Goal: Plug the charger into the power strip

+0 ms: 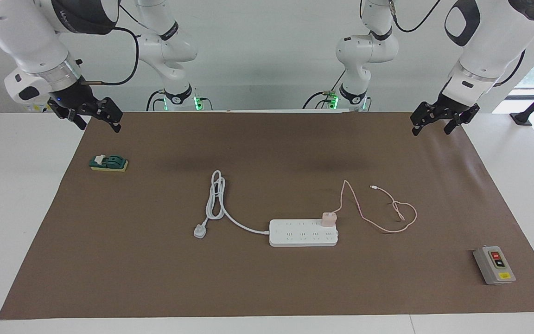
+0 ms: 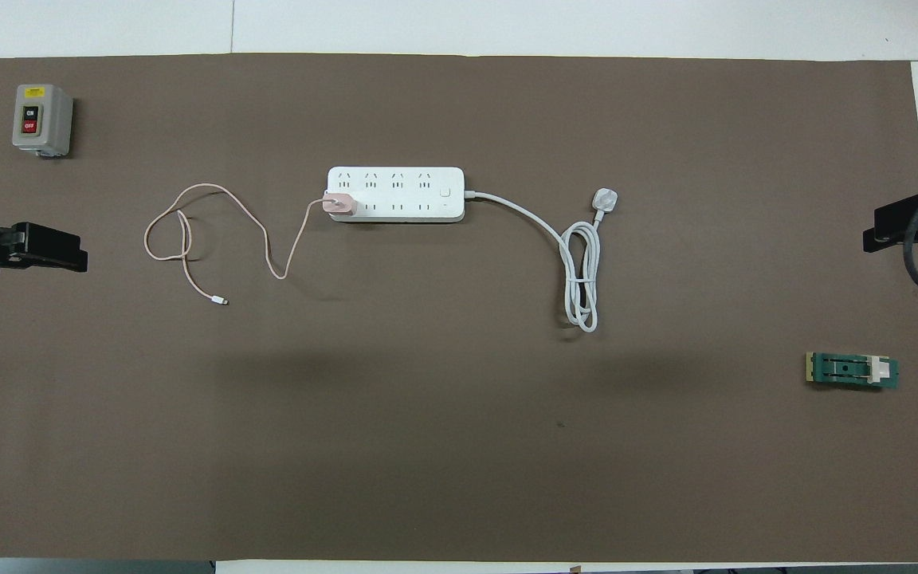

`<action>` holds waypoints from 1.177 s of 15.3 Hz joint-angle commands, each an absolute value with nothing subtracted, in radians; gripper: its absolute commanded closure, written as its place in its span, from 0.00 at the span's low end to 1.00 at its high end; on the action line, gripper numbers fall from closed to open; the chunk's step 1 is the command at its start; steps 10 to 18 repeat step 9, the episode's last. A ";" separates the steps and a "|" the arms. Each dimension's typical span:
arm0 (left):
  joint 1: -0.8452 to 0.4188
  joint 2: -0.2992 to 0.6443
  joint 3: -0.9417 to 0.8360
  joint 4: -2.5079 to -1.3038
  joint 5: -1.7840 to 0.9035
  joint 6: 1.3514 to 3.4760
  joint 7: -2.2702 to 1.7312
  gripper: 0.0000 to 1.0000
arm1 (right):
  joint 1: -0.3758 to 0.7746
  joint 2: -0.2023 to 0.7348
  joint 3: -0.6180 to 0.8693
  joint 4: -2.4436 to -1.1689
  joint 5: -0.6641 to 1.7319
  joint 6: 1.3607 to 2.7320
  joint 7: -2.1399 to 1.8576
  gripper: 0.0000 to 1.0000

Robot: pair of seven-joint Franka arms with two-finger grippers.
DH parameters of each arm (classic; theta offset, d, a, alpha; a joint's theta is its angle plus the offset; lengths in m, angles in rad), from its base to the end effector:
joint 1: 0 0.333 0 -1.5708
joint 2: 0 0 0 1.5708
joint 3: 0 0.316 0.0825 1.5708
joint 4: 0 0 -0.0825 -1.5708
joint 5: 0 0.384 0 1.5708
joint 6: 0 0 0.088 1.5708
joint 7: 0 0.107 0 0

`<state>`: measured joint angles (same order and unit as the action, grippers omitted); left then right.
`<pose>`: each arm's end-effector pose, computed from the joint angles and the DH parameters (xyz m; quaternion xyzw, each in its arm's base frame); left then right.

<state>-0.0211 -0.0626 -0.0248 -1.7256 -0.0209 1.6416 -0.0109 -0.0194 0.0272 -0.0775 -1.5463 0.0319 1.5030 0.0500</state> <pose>0.5376 -0.0272 0.5915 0.9998 -0.0166 -0.0110 0.0093 0.5533 -0.0496 0.6153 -0.9966 0.0728 0.0348 0.0157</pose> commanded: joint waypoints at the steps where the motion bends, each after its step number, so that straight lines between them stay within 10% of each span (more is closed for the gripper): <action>1: -0.015 -0.100 -0.031 -1.761 -0.005 1.620 0.000 0.00 | -0.029 0.015 -0.064 -1.555 0.012 1.506 0.061 0.00; 18: -0.015 -0.100 -0.031 -1.752 -0.005 1.572 0.000 0.00 | -0.028 0.015 -0.064 -1.555 0.012 1.506 0.061 0.00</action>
